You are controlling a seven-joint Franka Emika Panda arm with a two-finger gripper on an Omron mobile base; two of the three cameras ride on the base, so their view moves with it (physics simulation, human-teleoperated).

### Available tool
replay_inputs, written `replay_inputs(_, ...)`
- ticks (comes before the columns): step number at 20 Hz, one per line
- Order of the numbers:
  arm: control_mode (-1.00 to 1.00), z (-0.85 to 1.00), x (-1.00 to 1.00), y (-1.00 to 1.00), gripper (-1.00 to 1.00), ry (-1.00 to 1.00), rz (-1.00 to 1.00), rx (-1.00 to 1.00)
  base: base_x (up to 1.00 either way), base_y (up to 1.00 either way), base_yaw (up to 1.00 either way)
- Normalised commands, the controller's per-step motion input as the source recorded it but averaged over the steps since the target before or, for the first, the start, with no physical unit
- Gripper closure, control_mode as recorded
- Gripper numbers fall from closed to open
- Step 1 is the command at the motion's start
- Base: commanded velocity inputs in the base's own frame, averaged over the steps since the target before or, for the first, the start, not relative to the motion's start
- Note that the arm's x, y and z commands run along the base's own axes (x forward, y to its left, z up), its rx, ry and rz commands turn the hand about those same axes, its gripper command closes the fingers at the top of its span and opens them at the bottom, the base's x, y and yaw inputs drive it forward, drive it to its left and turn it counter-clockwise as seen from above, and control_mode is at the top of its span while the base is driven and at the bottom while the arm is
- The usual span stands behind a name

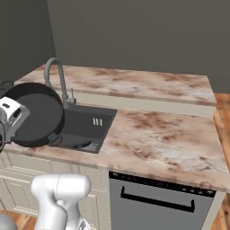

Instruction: Move the pot and pan from the stove into the sink.

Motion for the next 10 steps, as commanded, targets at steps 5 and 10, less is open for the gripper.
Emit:
replay_inputs(5,-1.00,0.02,0.33,-0.19,1.00,0.21,0.05,0.00,0.00,0.00,0.00)
replay_inputs(10,-1.00,0.04,0.40,-0.06,1.00,0.24,0.01,0.00,0.00,0.00,0.00)
